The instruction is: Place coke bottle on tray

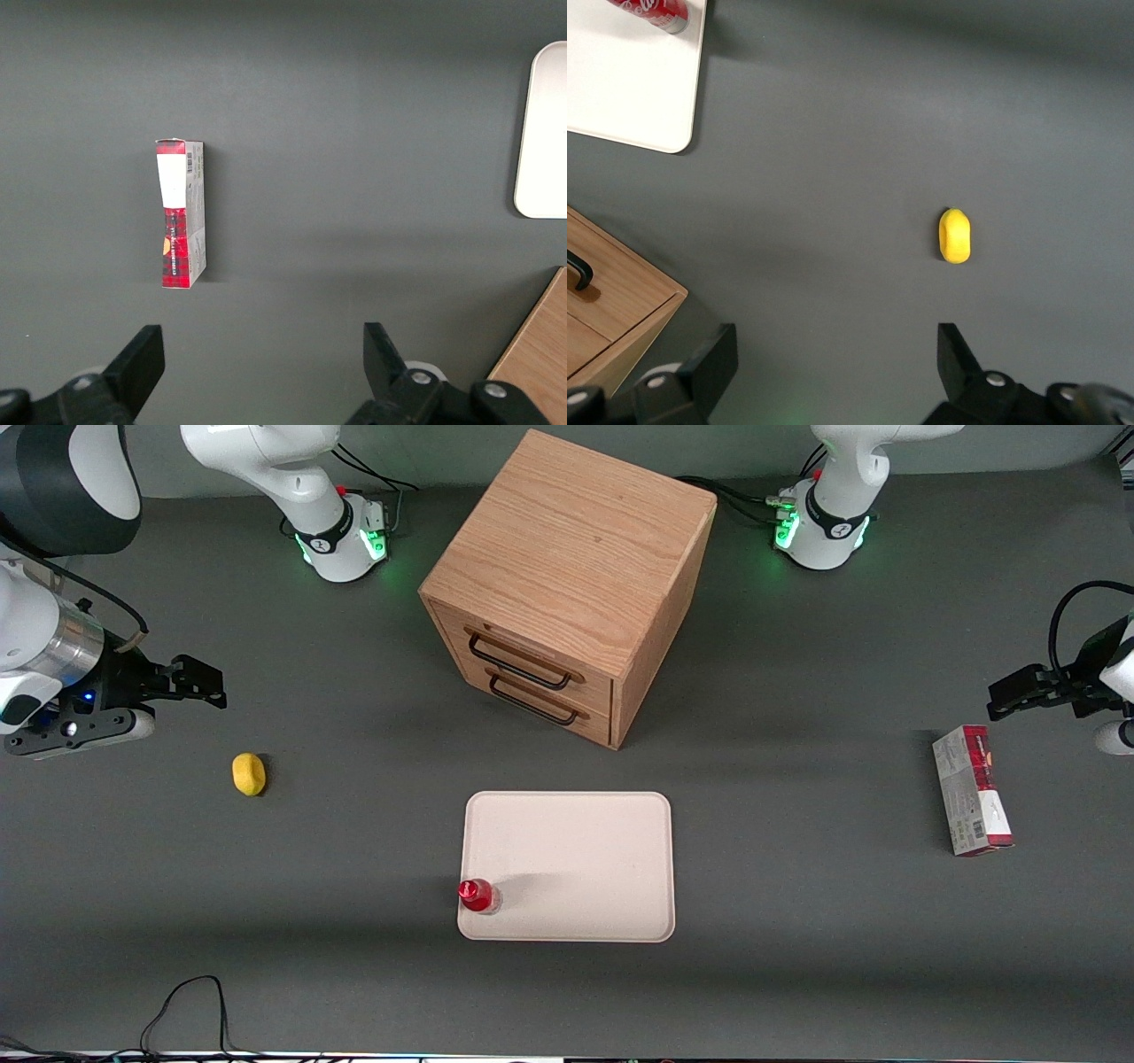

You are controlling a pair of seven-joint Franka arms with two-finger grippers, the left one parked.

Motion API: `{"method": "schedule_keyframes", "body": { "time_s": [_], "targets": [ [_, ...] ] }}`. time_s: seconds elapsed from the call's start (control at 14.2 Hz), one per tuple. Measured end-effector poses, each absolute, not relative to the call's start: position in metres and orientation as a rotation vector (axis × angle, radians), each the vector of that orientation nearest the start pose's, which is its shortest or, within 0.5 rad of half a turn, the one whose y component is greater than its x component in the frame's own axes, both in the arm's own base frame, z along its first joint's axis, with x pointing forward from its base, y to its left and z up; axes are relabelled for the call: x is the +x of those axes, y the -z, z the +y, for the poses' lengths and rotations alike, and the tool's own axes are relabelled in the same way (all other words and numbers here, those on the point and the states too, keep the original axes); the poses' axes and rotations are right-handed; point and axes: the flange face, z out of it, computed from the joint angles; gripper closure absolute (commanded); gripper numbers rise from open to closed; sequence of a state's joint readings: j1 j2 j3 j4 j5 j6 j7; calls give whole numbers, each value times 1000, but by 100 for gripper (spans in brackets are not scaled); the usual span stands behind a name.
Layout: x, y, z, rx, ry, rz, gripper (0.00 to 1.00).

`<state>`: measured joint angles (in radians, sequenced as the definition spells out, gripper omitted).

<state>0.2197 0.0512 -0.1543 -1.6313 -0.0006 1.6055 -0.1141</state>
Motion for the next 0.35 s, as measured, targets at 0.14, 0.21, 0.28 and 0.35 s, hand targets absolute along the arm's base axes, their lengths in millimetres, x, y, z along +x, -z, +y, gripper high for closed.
{"method": "schedule_keyframes", "body": {
  "time_s": [0.14,0.21,0.28,0.35],
  "targets": [
    [567,-574,29,-3137,-118,-253,0],
    [566,-576,23,-3137,-122,-238,0],
    [566,-577,20,-3136,-119,-229,0],
    [565,-579,18,-3136,-116,-225,0]
  ]
}}
